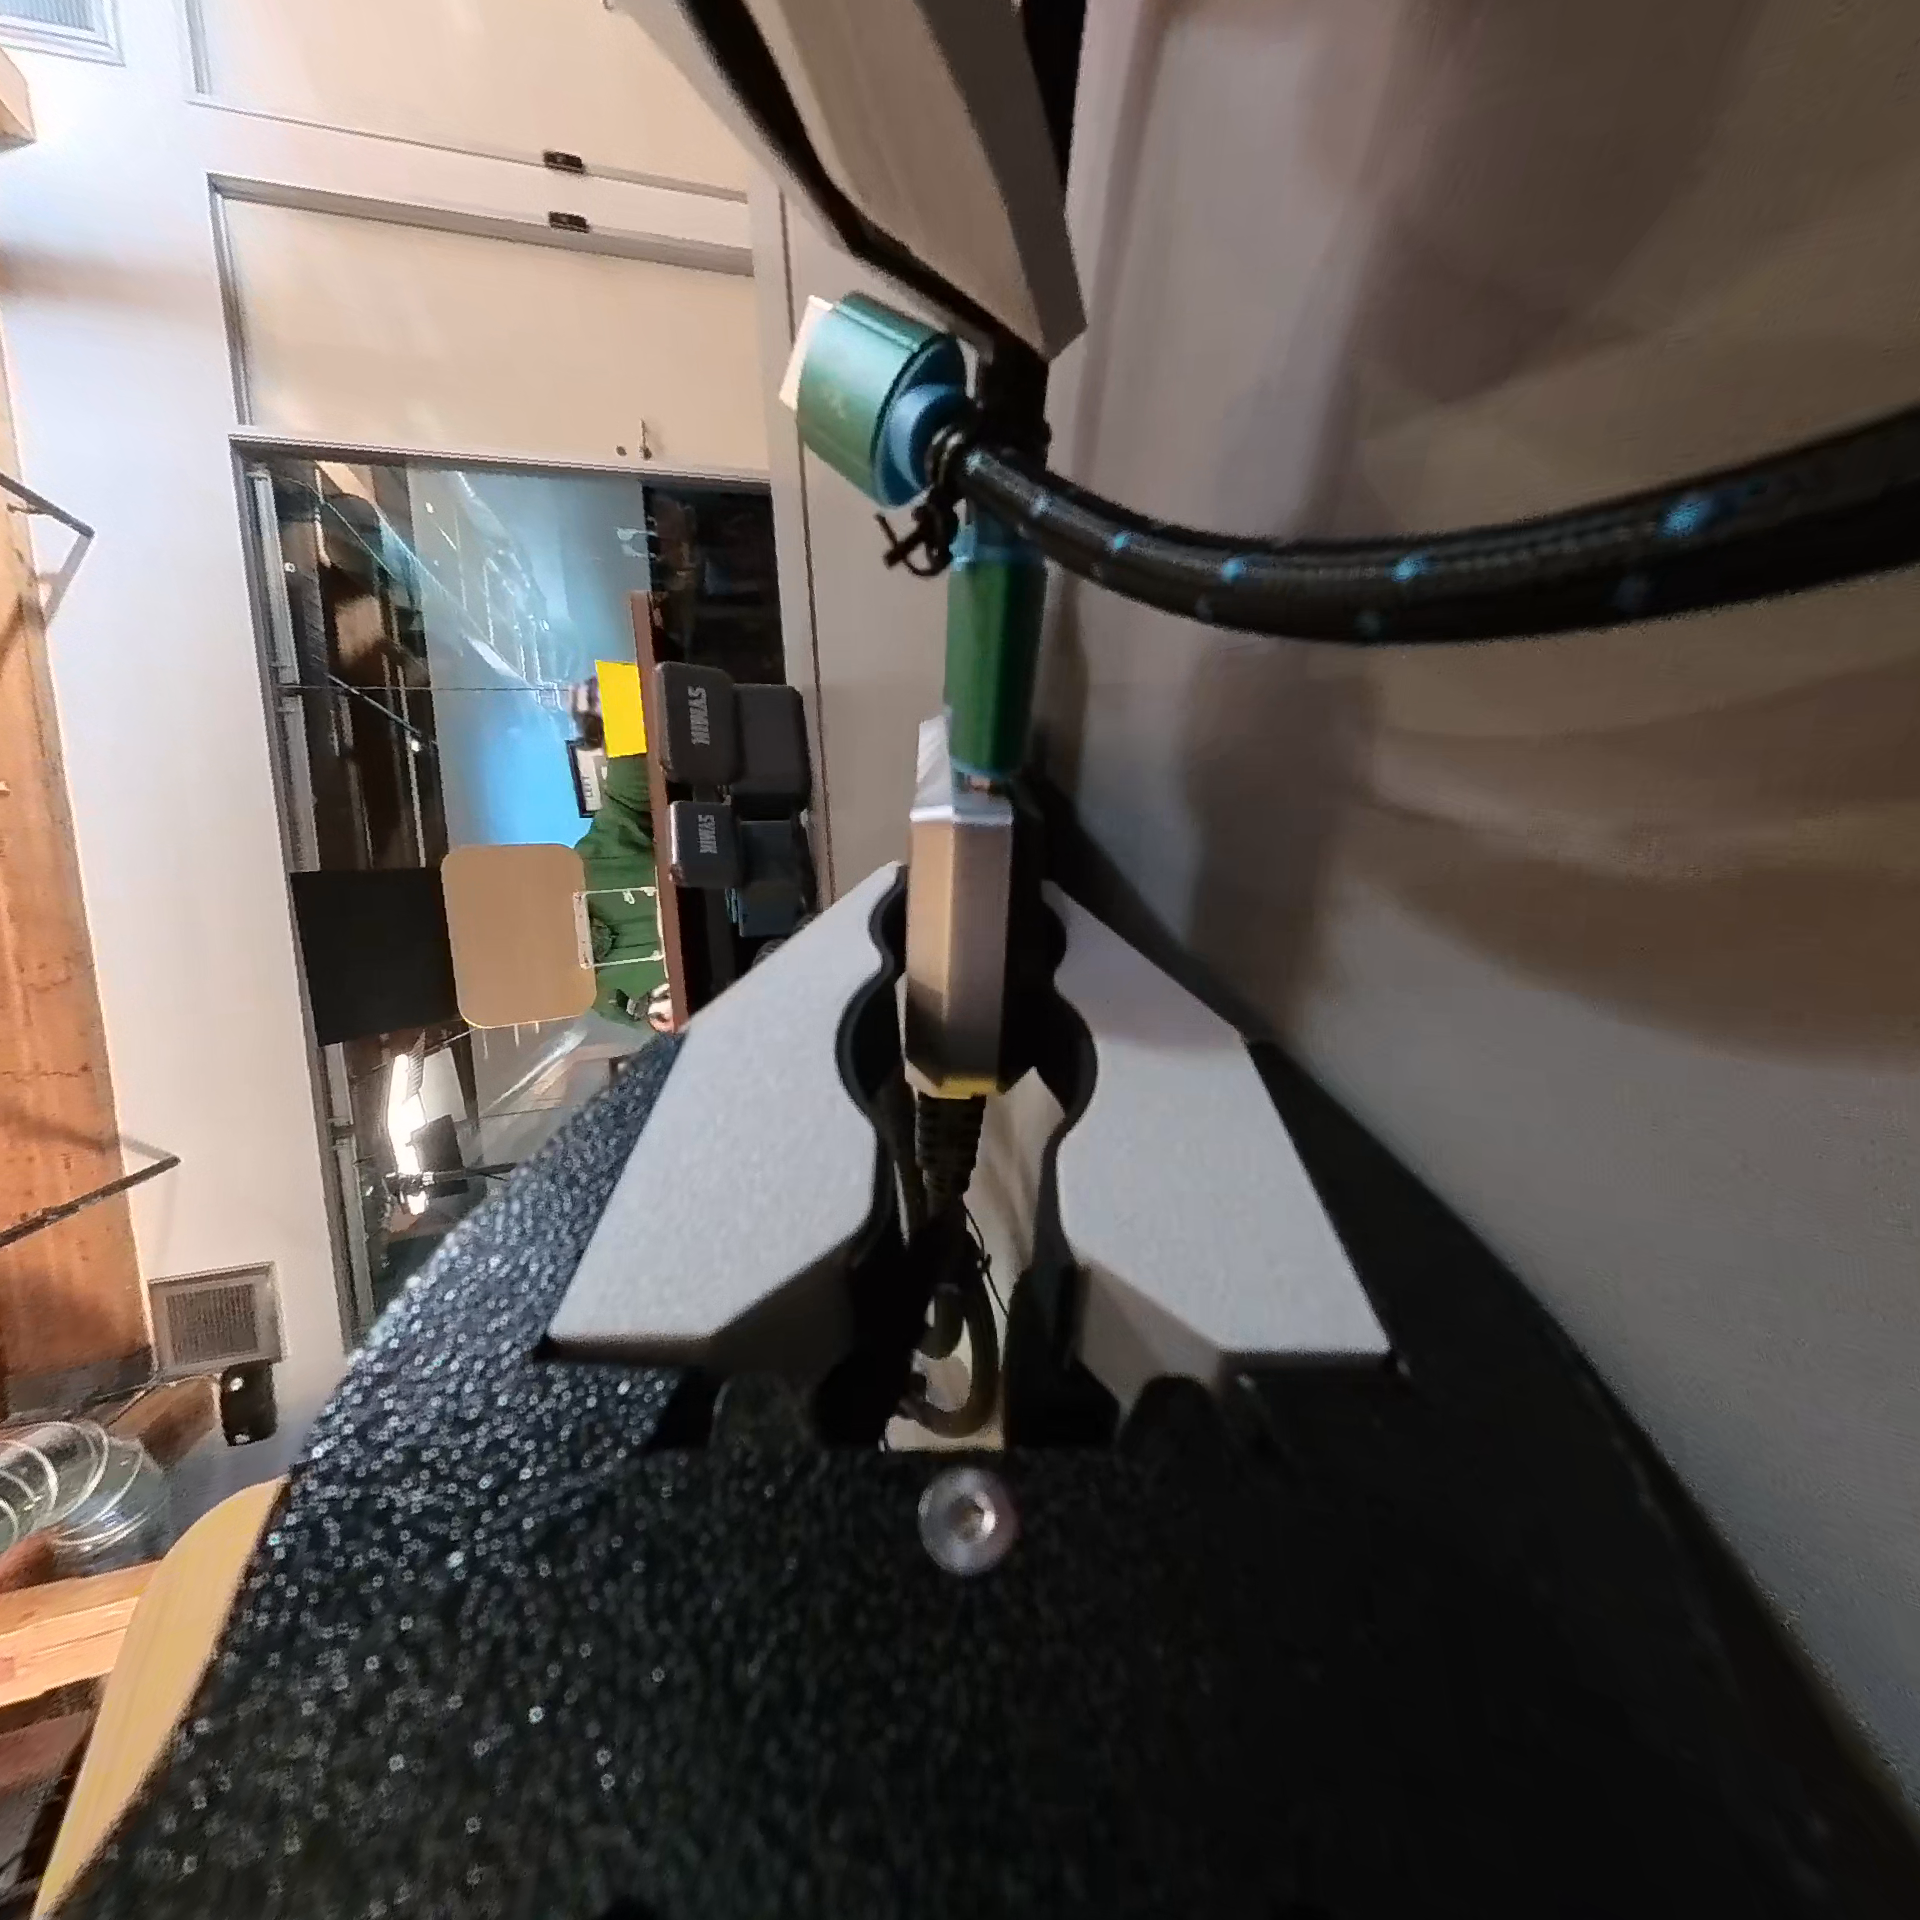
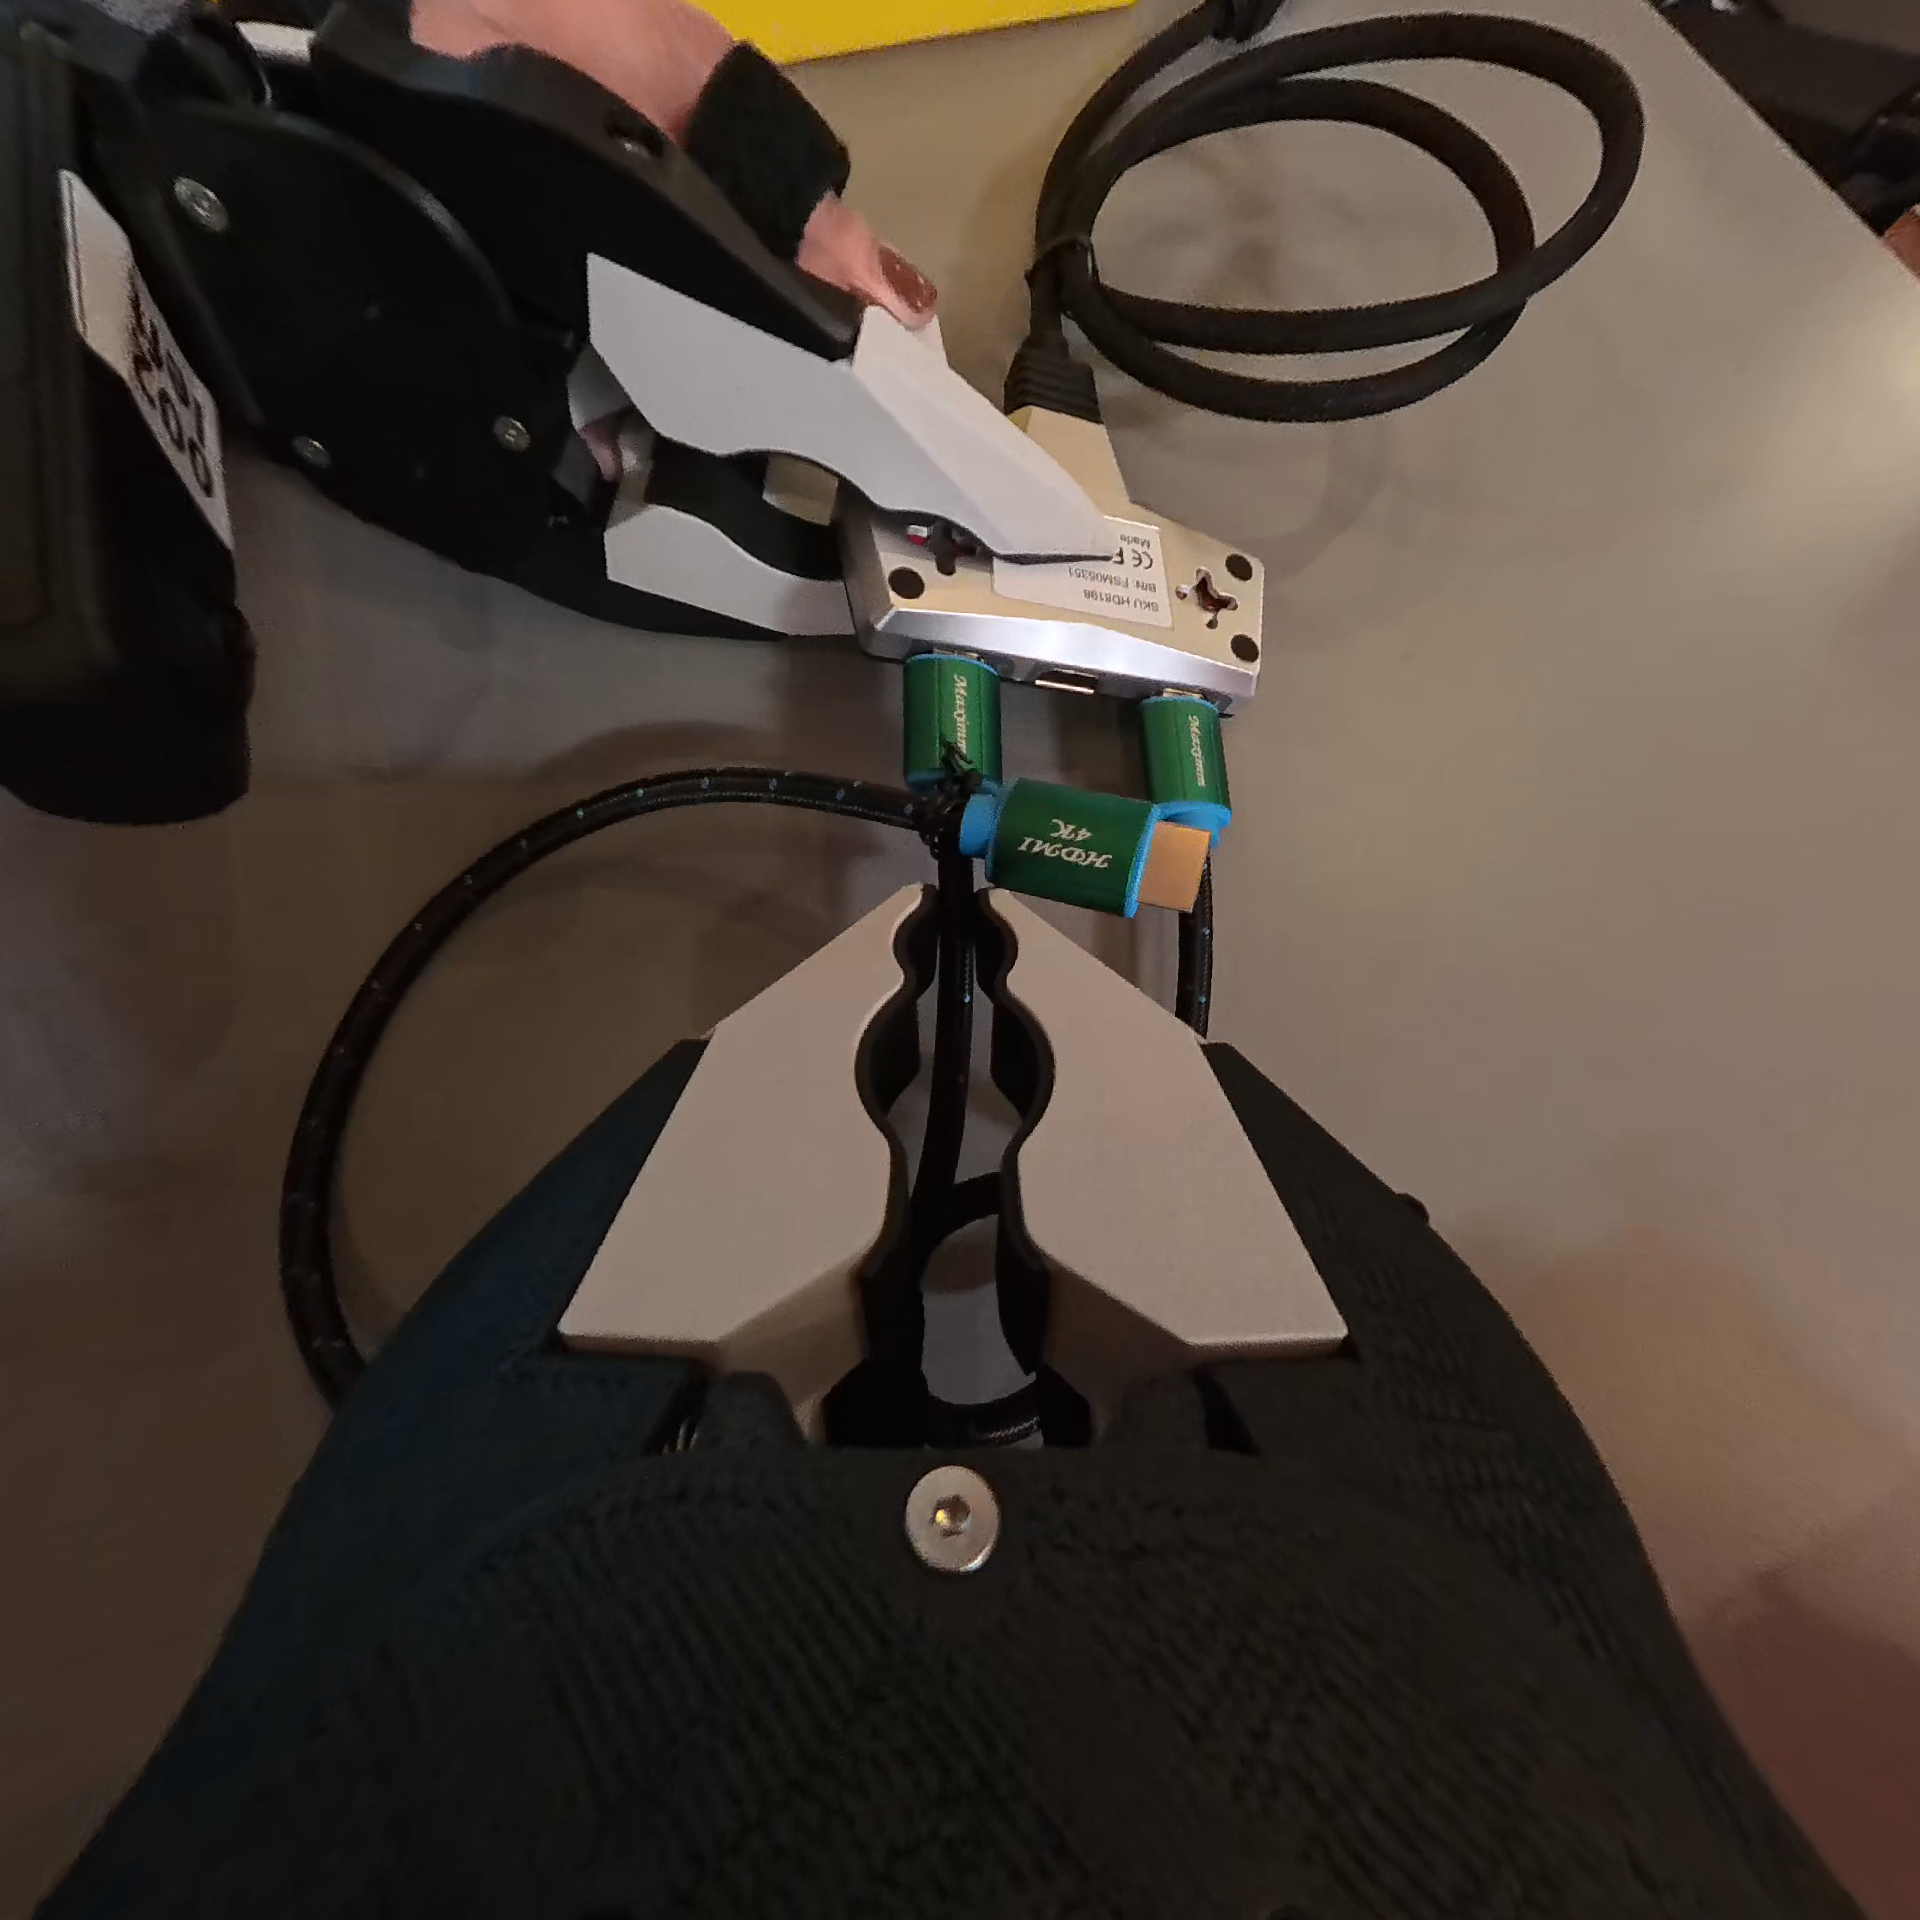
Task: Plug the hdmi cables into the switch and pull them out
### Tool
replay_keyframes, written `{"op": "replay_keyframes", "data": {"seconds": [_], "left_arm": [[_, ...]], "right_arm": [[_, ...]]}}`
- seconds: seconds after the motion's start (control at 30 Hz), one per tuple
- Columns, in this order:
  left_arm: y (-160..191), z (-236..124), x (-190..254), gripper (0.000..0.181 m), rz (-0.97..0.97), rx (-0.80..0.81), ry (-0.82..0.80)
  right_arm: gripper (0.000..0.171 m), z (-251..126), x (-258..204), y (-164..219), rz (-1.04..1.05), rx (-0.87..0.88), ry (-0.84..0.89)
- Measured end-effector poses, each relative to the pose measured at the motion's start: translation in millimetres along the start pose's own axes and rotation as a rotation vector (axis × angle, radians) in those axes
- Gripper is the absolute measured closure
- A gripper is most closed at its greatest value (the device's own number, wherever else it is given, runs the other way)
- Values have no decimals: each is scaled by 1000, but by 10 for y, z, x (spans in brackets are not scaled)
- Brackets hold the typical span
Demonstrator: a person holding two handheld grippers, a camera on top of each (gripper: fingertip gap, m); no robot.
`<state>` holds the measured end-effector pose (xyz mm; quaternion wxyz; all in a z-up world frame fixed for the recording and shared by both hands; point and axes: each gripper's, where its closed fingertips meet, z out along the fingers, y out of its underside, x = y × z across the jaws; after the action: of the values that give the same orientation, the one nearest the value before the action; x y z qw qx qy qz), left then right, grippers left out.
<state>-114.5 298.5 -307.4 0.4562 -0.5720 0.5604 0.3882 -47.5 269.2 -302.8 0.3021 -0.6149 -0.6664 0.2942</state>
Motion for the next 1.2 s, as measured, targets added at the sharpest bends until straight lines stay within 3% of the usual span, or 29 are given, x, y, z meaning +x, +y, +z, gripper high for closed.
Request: {"op": "replay_keyframes", "data": {"seconds": [0.13,0.23,0.37,0.47,0.63,0.73,0.9,1.07,1.2], "left_arm": [[42,29,-14,162,-26,-9,-8],[98,54,-34,162,-52,-18,-18],[147,72,-50,161,-89,-20,-24],[161,73,-36,160,-147,-9,-1],[161,72,-38,156,-224,8,18],[148,49,-54,150,-287,24,23],[43,-48,-66,153,-377,116,37],[-31,-102,-41,152,-347,150,46],[-39,-123,-31,153,-369,157,65]], "right_arm": [[163,23,44,-23,-66,30,34],[139,34,7,-50,-180,48,36],[128,98,50,6,-536,57,155],[128,60,-23,-104,-756,201,247],[126,-247,-16,-431,-722,438,369],[126,-344,58,-524,-675,486,458],[127,-162,-66,-513,-654,373,508],[130,65,-143,-558,-844,135,647],[131,326,-224,-566,-915,-28,592]]}}
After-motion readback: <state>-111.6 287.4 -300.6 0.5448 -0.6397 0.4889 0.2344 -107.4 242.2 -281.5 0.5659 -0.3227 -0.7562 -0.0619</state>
